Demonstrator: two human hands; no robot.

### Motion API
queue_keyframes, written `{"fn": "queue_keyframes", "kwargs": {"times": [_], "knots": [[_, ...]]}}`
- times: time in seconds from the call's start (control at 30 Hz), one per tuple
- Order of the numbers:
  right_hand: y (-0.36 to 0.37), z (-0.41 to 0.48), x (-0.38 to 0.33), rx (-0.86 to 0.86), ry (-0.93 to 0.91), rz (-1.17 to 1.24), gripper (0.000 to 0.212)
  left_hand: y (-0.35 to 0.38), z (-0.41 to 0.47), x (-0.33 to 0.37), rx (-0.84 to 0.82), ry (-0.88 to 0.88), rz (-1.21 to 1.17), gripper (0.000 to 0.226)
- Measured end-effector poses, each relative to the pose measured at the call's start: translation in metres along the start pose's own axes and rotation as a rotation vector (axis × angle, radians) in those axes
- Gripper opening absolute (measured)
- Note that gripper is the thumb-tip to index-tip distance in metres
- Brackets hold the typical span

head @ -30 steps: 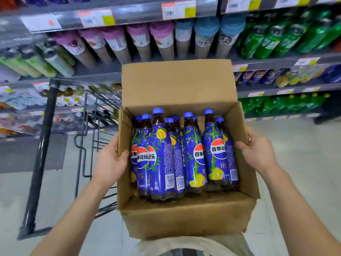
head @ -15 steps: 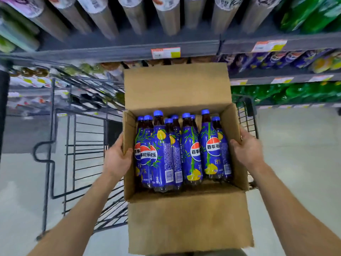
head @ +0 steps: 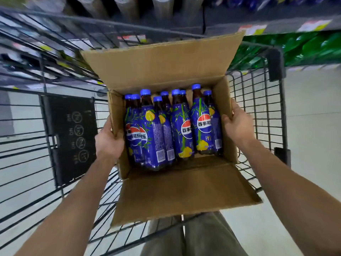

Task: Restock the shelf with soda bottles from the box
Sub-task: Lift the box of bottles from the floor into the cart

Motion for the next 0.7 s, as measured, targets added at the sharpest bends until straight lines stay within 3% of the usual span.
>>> {"fn": "queue_keyframes", "kwargs": {"times": [0.27, 0.43, 0.53, 0.6, 0.7], "knots": [[0.028, 0.012, 0.024, 0.016, 0.031, -0.011, 0.062, 0.050, 0.007, -0.016, 0.037, -0.104, -0.125, 0.052], [0.027, 0.006, 0.021, -0.006, 0.093, -0.045, 0.065, 0.049, 0.010, -0.021, -0.023, -0.093, -0.142, 0.054], [0.024, 0.005, 0.009, -0.062, 0.143, -0.017, 0.073, 0.029, 0.009, -0.015, 0.039, -0.165, -0.059, 0.057], [0.001, 0.005, -0.020, 0.074, 0.034, 0.002, 0.067, 0.004, 0.004, -0.004, 0.157, -0.180, -0.100, 0.060], [-0.024, -0.004, -0.073, 0.269, -0.226, 0.073, 0.045, -0.022, -0.004, 0.027, 0.281, 0.012, -0.218, 0.049]]}}
Point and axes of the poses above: each hand's wrist, its own z-axis towards the middle knuckle, its own y-axis out of the palm, x = y × z, the point moved 9 cm from there along z, towards the middle knuckle, and after that the axes turned 8 degrees about x, right-handed, at the moved point
